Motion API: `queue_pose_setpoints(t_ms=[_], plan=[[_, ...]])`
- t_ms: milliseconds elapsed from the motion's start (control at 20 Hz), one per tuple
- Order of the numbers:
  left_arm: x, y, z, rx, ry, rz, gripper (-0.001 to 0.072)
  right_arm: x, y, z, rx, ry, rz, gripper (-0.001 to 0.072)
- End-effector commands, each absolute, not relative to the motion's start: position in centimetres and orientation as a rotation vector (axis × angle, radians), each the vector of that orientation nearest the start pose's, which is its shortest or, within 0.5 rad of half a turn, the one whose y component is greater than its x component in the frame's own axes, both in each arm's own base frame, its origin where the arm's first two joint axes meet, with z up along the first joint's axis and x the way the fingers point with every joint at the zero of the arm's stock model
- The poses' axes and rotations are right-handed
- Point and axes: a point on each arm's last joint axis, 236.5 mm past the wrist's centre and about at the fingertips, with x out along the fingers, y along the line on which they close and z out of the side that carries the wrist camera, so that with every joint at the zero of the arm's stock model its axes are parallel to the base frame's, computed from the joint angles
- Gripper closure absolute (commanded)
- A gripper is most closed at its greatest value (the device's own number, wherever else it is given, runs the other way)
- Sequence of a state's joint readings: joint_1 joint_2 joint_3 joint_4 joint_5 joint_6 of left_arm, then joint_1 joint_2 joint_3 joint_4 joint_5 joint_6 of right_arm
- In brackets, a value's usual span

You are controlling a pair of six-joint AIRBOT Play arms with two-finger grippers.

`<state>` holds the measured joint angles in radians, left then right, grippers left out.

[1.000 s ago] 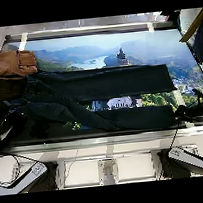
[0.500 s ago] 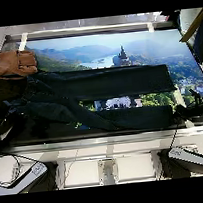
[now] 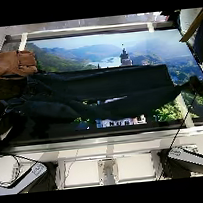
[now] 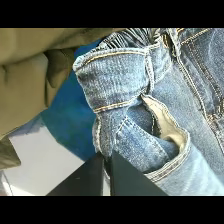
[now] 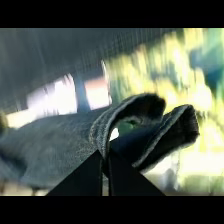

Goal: Fold the clothes and pants, and hang the long-sleeved shirts on hangers.

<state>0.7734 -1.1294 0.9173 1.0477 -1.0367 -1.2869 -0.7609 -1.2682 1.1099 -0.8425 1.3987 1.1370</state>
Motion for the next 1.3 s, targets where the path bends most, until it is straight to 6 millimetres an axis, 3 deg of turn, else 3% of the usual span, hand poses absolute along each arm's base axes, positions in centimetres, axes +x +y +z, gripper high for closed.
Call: queue_pose_setpoints(t_ms=[0,100,250,300,350,400,500,650,700,800,900,1250], plan=[[31.9,17.4,1.2,-0.67,0.982,0.3,0.0687,38.6,-13.6,5.7,0.77,0.958,-0.075,0.069],[31.9,17.4,1.2,-0.67,0.982,0.3,0.0687,39.5,-14.1,2.8,0.816,1.005,-0.158,0.069],[31.7,17.1,1.1,-0.675,0.994,0.292,0.0687,41.4,-13.1,-1.2,0.883,1.054,-0.17,0.0685],[31.7,17.0,1.1,-0.677,1.0,0.288,0.0687,41.9,-12.8,-1.9,0.875,1.058,-0.158,0.0595],[31.6,16.9,1.0,-0.678,1.003,0.286,0.0687,42.4,-12.8,-2.3,0.839,1.049,-0.144,0.039],[31.6,16.9,1.0,-0.679,1.003,0.285,0.0687,42.6,-13.0,-2.3,0.809,1.039,-0.139,0.0339],[31.6,16.9,1.0,-0.68,1.004,0.285,0.0687,41.5,-13.5,-2.8,0.743,1.08,-0.129,0.034],[31.6,16.8,1.0,-0.68,1.006,0.284,0.0687,36.7,-14.2,-4.9,0.608,1.275,-0.11,0.0339],[31.6,16.8,1.0,-0.68,1.006,0.283,0.0687,35.0,-14.1,-5.9,0.571,1.338,-0.094,0.0339],[31.6,16.8,1.0,-0.681,1.006,0.283,0.0687,33.7,-13.1,-7.8,0.558,1.369,-0.055,0.0338],[31.6,16.8,1.0,-0.68,1.006,0.283,0.0687,34.3,-12.2,-9.3,0.581,1.314,-0.041,0.0338],[31.5,16.6,1.0,-0.683,1.012,0.279,0.0687,36.9,-12.0,-10.6,0.572,1.201,0.014,0.0317]])
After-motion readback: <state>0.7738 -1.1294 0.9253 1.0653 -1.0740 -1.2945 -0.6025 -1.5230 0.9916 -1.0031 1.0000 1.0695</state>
